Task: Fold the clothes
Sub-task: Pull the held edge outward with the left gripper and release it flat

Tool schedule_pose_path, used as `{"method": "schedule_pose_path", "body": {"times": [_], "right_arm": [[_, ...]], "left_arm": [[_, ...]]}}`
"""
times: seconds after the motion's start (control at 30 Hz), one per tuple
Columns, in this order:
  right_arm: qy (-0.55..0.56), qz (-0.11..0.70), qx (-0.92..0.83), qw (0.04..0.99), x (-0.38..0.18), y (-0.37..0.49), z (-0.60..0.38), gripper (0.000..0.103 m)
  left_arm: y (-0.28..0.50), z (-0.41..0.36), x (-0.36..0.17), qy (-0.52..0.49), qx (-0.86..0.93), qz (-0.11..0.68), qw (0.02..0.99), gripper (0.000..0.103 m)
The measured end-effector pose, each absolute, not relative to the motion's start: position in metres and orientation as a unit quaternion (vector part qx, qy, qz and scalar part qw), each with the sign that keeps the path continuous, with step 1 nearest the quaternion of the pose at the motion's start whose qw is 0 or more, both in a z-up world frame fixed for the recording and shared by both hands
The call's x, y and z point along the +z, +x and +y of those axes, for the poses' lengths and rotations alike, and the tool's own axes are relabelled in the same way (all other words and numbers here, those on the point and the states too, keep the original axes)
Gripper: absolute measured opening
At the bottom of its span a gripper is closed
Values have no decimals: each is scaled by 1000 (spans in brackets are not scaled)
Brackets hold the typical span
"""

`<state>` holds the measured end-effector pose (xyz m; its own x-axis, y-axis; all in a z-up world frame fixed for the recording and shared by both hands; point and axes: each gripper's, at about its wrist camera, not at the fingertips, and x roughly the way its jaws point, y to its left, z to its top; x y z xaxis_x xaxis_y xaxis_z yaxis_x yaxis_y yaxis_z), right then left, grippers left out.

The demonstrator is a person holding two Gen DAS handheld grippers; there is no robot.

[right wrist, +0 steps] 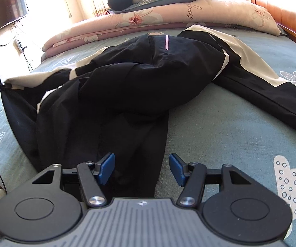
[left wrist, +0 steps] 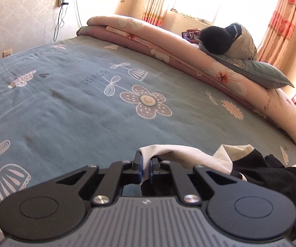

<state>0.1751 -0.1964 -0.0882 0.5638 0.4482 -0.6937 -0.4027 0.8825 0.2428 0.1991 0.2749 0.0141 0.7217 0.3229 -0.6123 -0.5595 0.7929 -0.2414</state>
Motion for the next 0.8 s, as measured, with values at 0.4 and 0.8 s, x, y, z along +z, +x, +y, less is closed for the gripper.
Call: {"method": "schedule_pose_path", "body": {"times": [0.4,0.8], "right_arm": [[11,407,224,885,-96,204,-192,63],[-4,415,212,885,-105,234,-191,64]], "left_arm": [[275,356,45,-169,333,251,893,5],[343,422,-19,-127,386,352,843,13]]}}
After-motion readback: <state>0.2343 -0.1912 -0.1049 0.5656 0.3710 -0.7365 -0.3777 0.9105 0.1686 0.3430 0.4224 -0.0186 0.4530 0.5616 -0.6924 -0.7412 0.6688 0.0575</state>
